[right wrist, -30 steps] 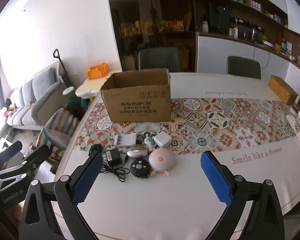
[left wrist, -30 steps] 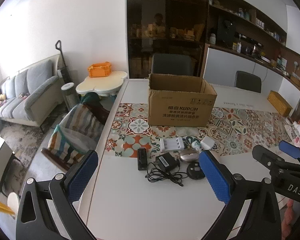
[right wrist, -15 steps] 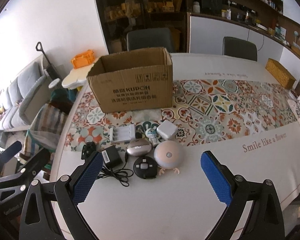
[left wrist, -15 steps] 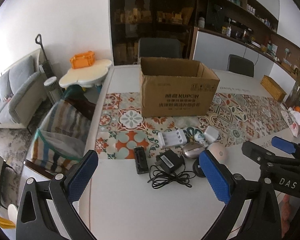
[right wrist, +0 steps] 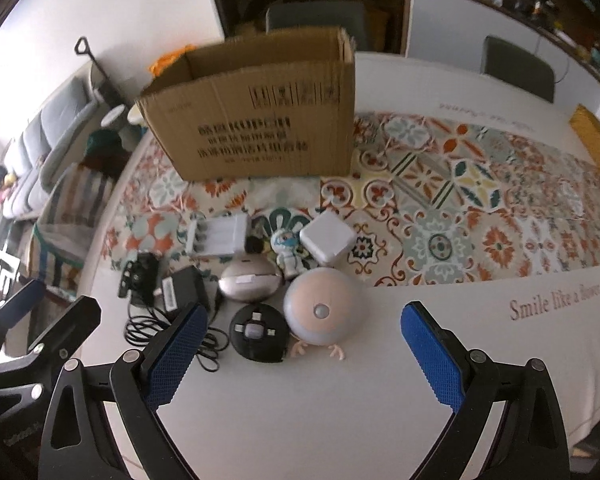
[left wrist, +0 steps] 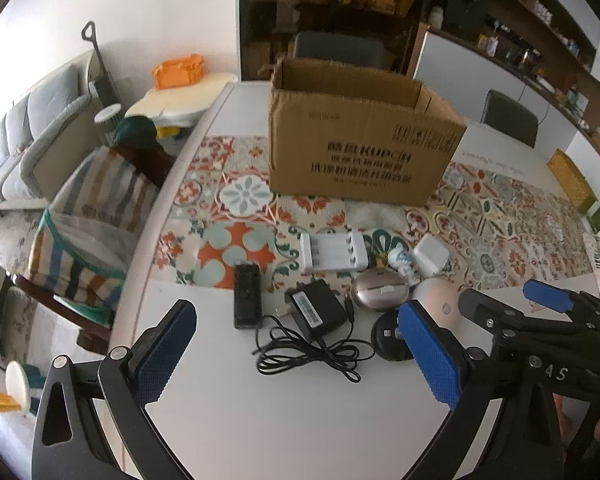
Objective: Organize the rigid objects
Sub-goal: 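Lower the right tool onto the peach night light and close it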
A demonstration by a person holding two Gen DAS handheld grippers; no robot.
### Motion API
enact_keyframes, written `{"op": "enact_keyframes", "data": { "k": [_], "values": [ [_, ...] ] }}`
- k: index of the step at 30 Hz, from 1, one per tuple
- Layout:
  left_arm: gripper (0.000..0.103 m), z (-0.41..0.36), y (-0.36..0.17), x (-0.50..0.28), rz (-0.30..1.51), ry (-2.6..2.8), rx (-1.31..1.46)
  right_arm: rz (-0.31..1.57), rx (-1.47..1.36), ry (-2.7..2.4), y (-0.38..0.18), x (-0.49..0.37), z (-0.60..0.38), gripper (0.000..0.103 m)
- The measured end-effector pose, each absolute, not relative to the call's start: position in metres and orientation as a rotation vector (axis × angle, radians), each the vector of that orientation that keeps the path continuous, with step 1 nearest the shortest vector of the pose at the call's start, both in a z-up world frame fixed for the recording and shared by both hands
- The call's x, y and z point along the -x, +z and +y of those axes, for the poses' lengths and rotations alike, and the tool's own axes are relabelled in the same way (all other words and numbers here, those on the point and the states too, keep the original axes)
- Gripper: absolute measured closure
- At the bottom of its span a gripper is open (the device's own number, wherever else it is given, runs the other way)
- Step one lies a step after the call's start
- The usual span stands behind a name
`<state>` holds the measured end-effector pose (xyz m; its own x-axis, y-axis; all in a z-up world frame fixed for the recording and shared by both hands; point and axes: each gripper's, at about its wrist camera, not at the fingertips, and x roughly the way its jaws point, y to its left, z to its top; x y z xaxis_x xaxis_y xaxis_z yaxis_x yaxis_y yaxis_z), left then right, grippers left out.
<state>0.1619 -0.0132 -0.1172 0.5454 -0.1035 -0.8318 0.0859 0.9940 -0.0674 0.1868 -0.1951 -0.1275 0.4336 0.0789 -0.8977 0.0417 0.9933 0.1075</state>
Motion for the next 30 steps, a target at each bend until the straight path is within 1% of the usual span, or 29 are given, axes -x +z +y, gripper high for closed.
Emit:
{"op": "enact_keyframes", "data": {
  "k": [9, 19, 30],
  "values": [
    [0.000, -0.031, -0.144, -0.177, 1.058, -0.072, 0.018, 1.218, -0.116, 0.070, -0.167, -0.213, -0.206, 0.007],
    [0.000, -0.042, -0.165, -0.187, 1.107, -0.057, -0.001, 1.281, -0.110, 0.070, -0.199, -0.232, -0.213, 0.009],
    [0.000, -0.047, -0.178, -0.192, 1.139, -0.048, -0.005, 1.327, -0.108, 0.056, -0.223, -0.241, -0.214, 0.010]
  ]
}}
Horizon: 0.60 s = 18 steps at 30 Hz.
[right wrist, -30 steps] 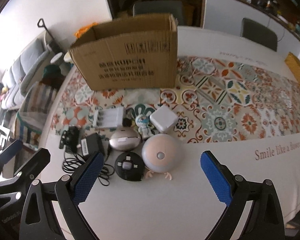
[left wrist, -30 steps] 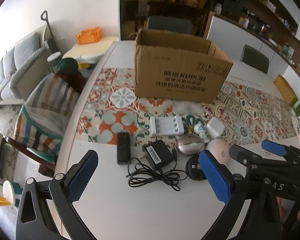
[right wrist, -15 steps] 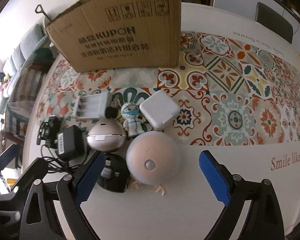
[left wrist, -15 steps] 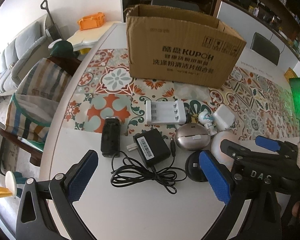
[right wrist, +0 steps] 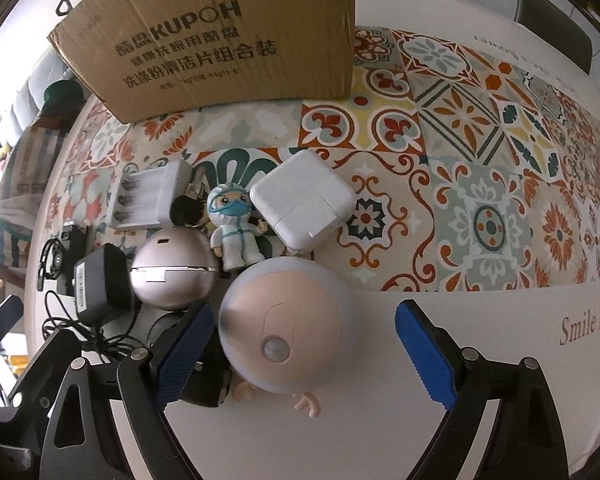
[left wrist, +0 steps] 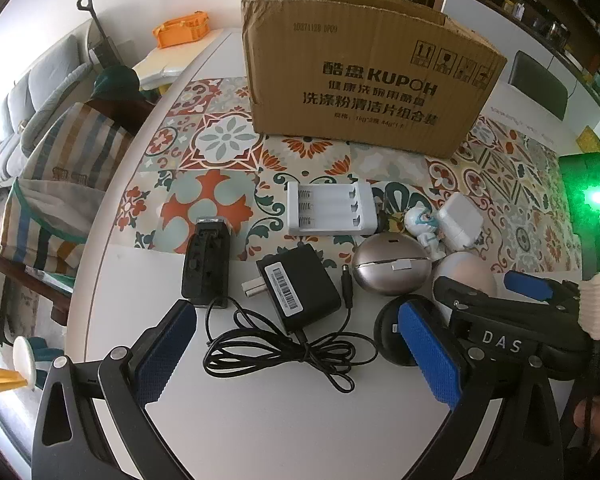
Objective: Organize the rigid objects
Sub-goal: 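Lower the right tool onto the peach night light and close it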
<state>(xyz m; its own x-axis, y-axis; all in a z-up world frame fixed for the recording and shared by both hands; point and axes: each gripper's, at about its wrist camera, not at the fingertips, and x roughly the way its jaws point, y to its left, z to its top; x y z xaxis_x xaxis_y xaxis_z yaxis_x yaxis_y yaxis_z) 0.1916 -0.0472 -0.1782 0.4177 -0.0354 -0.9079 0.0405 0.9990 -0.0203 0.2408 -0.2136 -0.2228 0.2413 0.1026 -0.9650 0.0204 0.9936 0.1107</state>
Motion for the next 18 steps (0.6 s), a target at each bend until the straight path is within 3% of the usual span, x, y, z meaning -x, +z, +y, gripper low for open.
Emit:
{"op": "enact_keyframes", "data": {
  "k": [14, 16, 18],
  "values": [
    [0.000, -0.051, -0.186, -0.192, 1.149, -0.056, -0.013, 1.349, -0.090, 0.034, -0.241, -0.244, -0.196, 0.014],
    [0.000, -0.051, -0.186, -0.191, 1.147, -0.055, -0.013, 1.346, -0.079, 0.032, -0.242, -0.244, -0.193, 0.017],
    [0.000, -0.051, -0.186, -0.190, 1.148, -0.056, -0.016, 1.337, -0.066, 0.026, -0.241, -0.240, -0.192, 0.029]
  ]
}}
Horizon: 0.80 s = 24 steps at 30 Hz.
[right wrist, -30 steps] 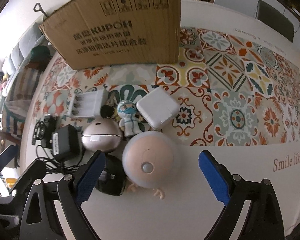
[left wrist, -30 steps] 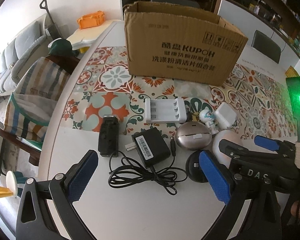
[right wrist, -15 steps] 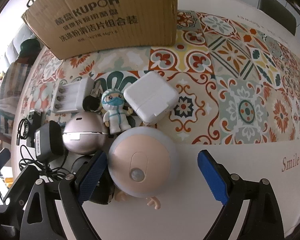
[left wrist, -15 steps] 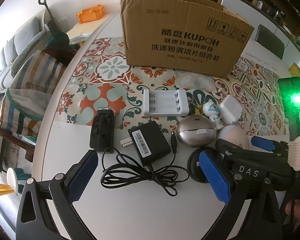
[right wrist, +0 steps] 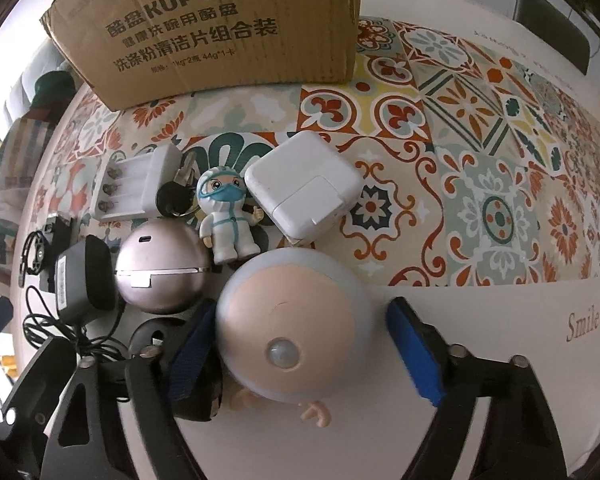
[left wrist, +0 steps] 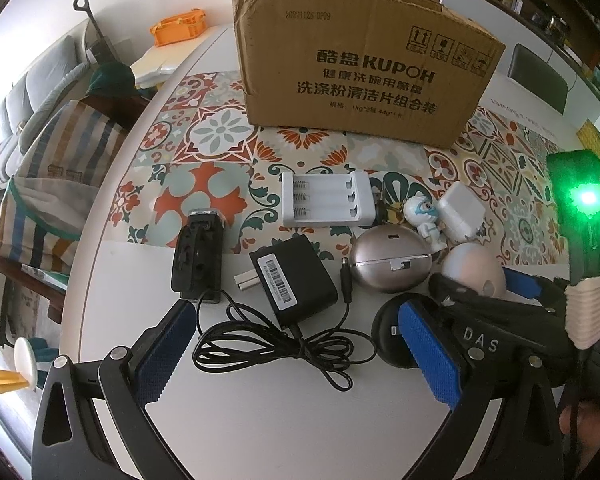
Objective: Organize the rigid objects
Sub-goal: 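Lower the right tool onto the peach night light and close it, then grasp the black round puck with the left tool while the right tool holds the night light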
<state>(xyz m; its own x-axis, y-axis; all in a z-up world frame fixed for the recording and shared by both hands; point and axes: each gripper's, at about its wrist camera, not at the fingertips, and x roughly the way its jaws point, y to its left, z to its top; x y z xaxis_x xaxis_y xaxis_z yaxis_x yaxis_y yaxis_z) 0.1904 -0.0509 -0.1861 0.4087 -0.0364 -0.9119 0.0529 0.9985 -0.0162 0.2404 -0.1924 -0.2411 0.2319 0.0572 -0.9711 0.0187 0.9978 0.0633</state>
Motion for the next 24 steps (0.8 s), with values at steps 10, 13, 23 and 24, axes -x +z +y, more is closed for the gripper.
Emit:
{"op": "enact_keyframes", "data": {
  "k": [10, 13, 23, 24],
  "values": [
    [0.000, -0.058, -0.178, -0.184, 1.128, -0.081, -0.030, 1.354, -0.130, 0.047, -0.233, -0.229, -0.214, 0.029],
    [0.000, -0.062, -0.174, -0.181, 1.118, -0.099, -0.036, 1.343, -0.133, 0.046, -0.225, -0.224, -0.222, 0.029],
    [0.000, -0.094, -0.167, -0.167, 1.089, -0.211, -0.115, 1.325, -0.154, -0.028, -0.187, -0.195, -0.262, 0.029],
    [0.001, -0.097, -0.168, -0.165, 1.085, -0.226, -0.122, 1.328, -0.158, -0.032, -0.186, -0.194, -0.264, 0.029]
  ]
}}
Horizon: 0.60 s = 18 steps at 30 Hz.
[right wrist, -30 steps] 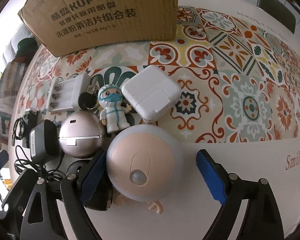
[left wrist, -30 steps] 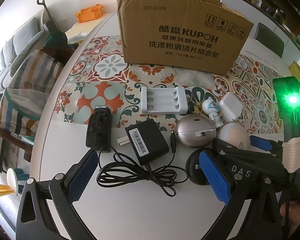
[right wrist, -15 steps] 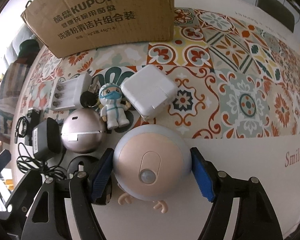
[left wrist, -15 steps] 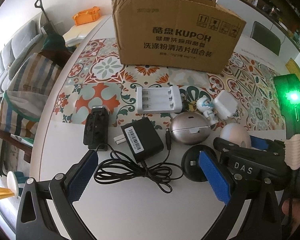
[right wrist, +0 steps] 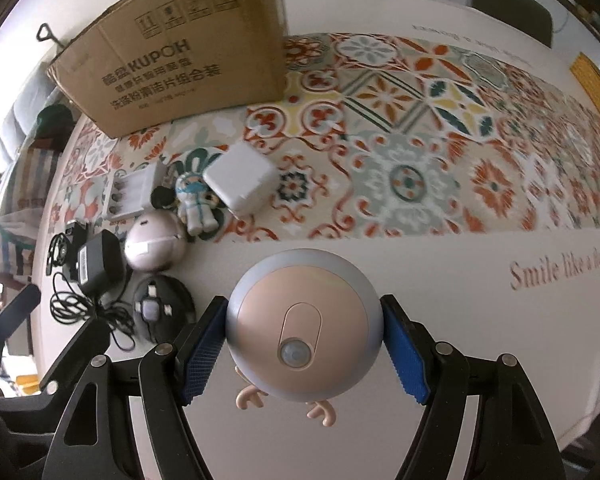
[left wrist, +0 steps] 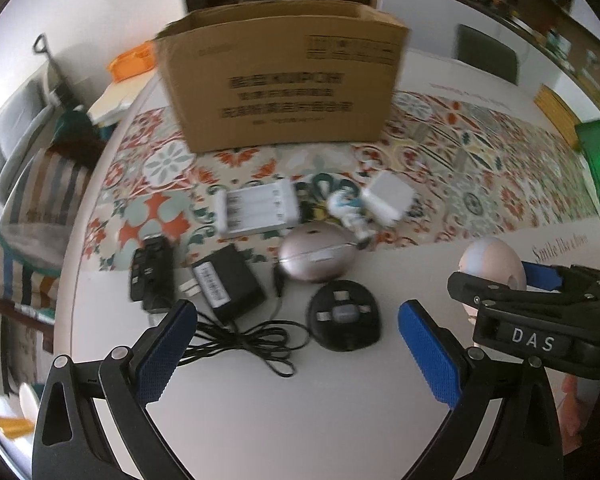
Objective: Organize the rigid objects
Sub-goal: 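Grasp the black round puck with the left tool while the right tool holds the night light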
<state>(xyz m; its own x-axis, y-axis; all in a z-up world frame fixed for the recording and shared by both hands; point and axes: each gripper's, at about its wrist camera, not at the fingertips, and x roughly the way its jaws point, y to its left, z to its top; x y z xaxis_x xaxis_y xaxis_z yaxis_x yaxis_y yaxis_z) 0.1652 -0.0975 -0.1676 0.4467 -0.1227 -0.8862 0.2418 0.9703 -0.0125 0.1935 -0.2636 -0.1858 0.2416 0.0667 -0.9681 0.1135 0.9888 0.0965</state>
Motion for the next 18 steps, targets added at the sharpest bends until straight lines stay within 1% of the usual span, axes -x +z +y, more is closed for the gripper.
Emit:
{"op": "enact_keyframes", "data": {
  "k": [6, 9, 11, 12, 13, 18],
  "values": [
    [0.004, -0.119, -0.179, -0.159, 1.090, -0.303, -0.170, 1.351, -0.164, -0.103, -0.188, -0.179, -0.281, 0.029],
    [0.008, -0.129, -0.189, -0.156, 1.093, -0.336, -0.196, 1.376, -0.174, -0.122, -0.193, -0.173, -0.287, 0.029],
    [0.009, -0.135, -0.195, -0.156, 1.096, -0.352, -0.209, 1.383, -0.174, -0.125, -0.195, -0.170, -0.286, 0.029],
    [0.012, -0.137, -0.198, -0.156, 1.098, -0.360, -0.214, 1.388, -0.174, -0.127, -0.197, -0.169, -0.286, 0.029],
    [0.017, -0.139, -0.201, -0.156, 1.099, -0.364, -0.217, 1.392, -0.175, -0.128, -0.198, -0.169, -0.286, 0.029],
    [0.025, -0.141, -0.213, -0.158, 1.107, -0.356, -0.230, 1.405, -0.168, -0.140, -0.204, -0.166, -0.287, 0.029]
  ]
}}
